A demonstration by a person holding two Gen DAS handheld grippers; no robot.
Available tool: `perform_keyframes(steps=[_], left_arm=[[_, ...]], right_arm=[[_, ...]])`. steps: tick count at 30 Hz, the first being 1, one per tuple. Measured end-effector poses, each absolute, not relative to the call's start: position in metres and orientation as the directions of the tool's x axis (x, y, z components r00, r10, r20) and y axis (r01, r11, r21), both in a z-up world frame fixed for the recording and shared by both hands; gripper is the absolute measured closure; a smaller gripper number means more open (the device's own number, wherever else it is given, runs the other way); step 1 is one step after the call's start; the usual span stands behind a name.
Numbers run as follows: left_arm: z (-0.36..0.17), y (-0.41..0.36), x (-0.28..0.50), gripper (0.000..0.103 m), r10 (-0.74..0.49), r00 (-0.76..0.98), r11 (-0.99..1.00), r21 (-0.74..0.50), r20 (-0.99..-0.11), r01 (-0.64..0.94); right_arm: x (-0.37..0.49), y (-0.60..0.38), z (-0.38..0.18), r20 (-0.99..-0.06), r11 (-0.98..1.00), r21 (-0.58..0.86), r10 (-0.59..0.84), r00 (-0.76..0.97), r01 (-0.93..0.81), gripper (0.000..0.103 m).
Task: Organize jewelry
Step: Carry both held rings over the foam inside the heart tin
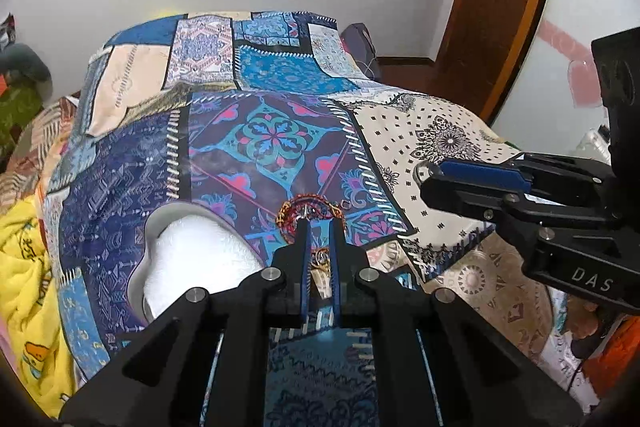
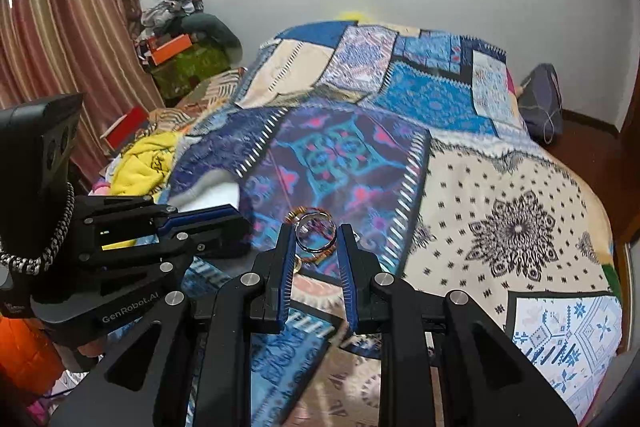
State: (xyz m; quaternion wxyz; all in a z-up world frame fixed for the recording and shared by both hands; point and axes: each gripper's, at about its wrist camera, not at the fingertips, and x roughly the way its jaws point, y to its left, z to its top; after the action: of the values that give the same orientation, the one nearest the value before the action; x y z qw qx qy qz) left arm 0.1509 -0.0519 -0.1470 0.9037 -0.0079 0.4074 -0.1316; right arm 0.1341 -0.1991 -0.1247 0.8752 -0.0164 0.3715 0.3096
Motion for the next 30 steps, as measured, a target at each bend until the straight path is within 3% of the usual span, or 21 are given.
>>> perform_keyframes(steps=[3, 5, 8, 15, 19, 23, 30], left_arm=[[-0.155, -0.055, 0.150, 0.093, -0.267, 0.594, 0.957, -0.134, -0.759, 0.258], [-0.168, -0.063, 0.152, 0.078, -0.272, 0.561, 0.951, -0.130, -0.781, 0.280], [-0.186, -0.070, 0.156, 0.069, -0.235, 0.538, 0.958, -0.098, -0.809, 0.271], [-0.213, -0.070, 0.175, 0.069, -0.217, 0.511, 0.965, -0.105, -0.831, 0.239], [-0.217, -0.081, 0.176, 0.070, -0.189, 0.527, 0.962, -0.049, -0.829, 0.268], [-0.217, -0.086, 0.176, 0.094, -0.195, 0.528, 0.955, -0.037, -0.826, 0.294], [-0.211, -0.079, 0.173, 0.094, -0.201, 0.541, 0.959, -0.052, -0.817, 0.278]], right_arm=[[0.132, -0.198, -0.124, -0.658, 0.815, 0.202, 0.524, 0.541, -0.543, 0.084], [0.132, -0.200, -0.127, -0.665, 0.819, 0.211, 0.521, 0.535, -0.534, 0.084], [0.133, -0.203, -0.132, -0.680, 0.826, 0.209, 0.508, 0.529, -0.524, 0.084], [0.134, -0.211, -0.135, -0.690, 0.832, 0.204, 0.496, 0.527, -0.517, 0.084], [0.138, -0.215, -0.139, -0.691, 0.833, 0.218, 0.499, 0.522, -0.508, 0.084], [0.141, -0.217, -0.144, -0.696, 0.832, 0.229, 0.503, 0.512, -0.506, 0.084], [0.141, -0.219, -0.148, -0.698, 0.828, 0.241, 0.510, 0.503, -0.506, 0.084]])
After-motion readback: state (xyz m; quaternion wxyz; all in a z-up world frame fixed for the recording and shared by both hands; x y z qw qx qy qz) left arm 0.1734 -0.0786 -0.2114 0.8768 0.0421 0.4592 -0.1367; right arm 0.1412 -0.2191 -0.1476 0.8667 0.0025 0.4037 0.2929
